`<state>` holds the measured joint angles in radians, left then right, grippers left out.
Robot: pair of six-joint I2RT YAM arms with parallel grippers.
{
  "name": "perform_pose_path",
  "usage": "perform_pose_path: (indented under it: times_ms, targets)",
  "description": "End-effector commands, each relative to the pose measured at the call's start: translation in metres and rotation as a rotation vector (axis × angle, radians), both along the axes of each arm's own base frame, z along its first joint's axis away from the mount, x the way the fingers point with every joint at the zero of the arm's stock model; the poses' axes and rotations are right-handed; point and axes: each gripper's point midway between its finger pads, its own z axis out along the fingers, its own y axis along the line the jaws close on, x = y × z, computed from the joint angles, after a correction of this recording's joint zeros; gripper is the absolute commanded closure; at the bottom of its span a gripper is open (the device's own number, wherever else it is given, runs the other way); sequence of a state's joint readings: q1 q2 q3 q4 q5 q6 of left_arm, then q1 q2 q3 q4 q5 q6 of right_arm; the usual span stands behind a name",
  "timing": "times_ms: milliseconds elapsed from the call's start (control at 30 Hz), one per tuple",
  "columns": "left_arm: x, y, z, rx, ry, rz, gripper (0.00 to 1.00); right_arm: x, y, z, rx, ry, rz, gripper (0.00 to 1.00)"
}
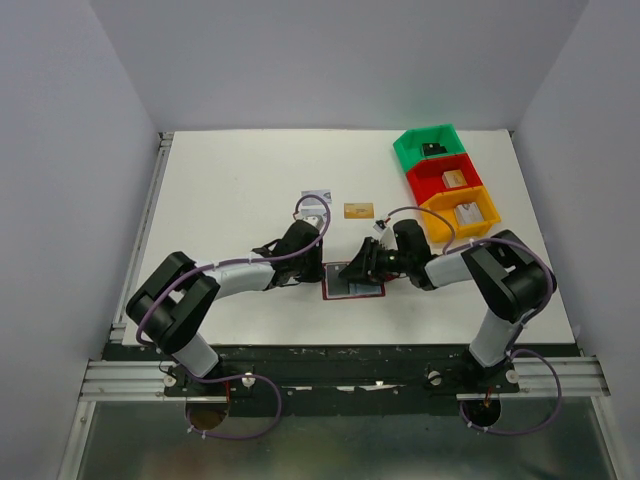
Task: Take the credit cards out of the card holder
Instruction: Remove the credit card from the card holder.
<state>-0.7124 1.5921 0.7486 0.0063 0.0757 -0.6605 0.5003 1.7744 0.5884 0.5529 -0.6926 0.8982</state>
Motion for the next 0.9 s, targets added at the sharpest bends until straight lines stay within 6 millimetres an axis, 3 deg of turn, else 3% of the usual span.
perform_pose_path:
  times_ms: [0, 867]
  targets:
    - [-0.005, -0.002, -0.012, -0.002, 0.036, -0.008, 1.00, 0.002, 0.010, 0.011, 0.070, -0.024, 0.043, 0.48]
    - [-0.011, -0.009, -0.015, -0.026, 0.042, -0.027, 1.00, -0.004, 0.028, 0.006, 0.112, 0.021, 0.139, 0.45]
